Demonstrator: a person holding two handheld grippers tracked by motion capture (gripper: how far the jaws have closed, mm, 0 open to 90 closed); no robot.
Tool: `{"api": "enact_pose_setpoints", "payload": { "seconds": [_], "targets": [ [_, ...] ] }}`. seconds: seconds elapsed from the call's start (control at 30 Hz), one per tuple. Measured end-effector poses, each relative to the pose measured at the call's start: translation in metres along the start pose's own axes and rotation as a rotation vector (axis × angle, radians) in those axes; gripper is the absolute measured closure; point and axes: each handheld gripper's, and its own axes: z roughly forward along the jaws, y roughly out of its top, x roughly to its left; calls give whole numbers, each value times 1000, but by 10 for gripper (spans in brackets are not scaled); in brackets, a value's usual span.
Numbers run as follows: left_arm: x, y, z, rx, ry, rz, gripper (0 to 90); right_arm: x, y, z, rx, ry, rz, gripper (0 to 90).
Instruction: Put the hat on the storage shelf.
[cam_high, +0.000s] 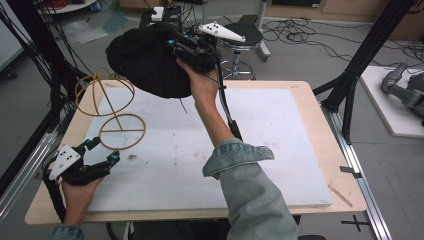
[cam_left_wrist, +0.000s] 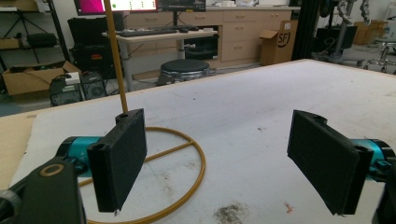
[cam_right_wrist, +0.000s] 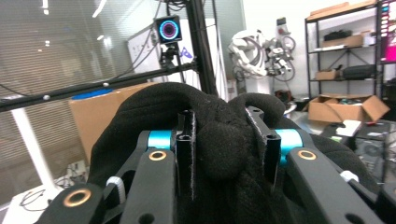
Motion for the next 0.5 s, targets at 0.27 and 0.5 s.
{"api": "enact_pose_setpoints", "payload": {
  "seconds": [0.27,0.5],
  "targets": [
    [0,0,0,-2,-1,4,201,16,-5,24,14,59,4,691],
    [0,0,0,0,-8,7,201,27,-12,43,37,90,14,690]
  ]
}}
